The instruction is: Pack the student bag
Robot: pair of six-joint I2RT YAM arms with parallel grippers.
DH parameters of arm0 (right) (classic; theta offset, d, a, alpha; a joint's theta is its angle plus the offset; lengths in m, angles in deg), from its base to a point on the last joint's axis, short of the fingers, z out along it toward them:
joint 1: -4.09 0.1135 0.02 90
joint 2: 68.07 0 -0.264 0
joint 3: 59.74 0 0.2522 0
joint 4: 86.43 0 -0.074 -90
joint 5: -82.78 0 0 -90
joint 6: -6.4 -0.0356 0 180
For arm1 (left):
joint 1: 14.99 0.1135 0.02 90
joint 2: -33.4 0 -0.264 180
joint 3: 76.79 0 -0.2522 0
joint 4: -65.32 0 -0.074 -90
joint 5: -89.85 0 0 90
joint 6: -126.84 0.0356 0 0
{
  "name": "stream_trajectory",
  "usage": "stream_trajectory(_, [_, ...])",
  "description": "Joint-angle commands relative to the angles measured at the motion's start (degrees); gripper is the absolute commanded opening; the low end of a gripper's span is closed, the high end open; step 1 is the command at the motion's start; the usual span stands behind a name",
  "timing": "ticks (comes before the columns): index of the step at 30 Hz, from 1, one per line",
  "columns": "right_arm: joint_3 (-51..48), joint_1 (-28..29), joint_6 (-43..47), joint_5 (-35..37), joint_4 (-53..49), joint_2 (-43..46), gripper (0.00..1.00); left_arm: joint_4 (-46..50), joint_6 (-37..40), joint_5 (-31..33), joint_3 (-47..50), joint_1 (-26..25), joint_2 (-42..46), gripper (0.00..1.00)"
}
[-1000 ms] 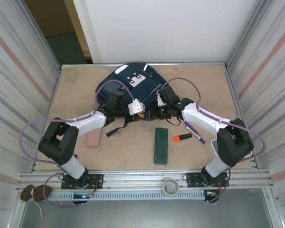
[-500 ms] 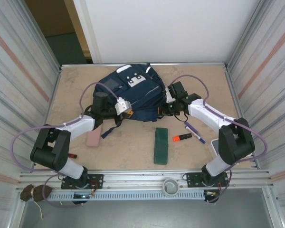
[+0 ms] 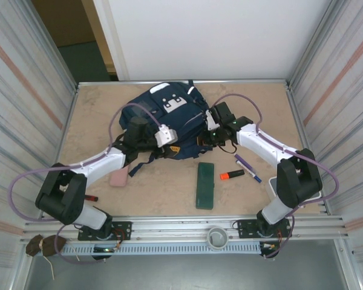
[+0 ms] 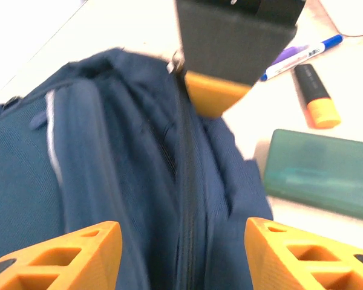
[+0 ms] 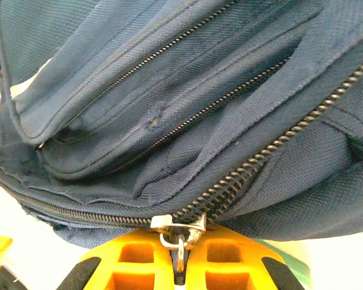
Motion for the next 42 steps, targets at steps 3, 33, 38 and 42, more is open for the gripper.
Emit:
stream_trajectory(3, [2.22, 1.49, -2.77, -4.02, 3.37, 3.26, 0.0, 3.28, 1.88, 1.03, -5.87, -2.56, -5.97, 0.49])
stream_trajectory(33, [1.43, -0.27, 0.89, -3.43, 2.79, 2.98, 0.0, 4.95, 0.35, 0.11, -3.52, 0.06, -1.48, 0.51])
stream_trajectory(38, [1.87, 1.48, -0.04, -4.76, 3.47, 3.96, 0.0, 8.79, 2.14, 2.69, -9.74, -3.17, -7.11, 0.51])
stream_trajectory(42, [1.06, 1.67, -0.29, -4.97, 4.11, 4.95, 0.0, 11.02, 3.05, 1.79, -11.26, -3.01, -9.13, 0.35])
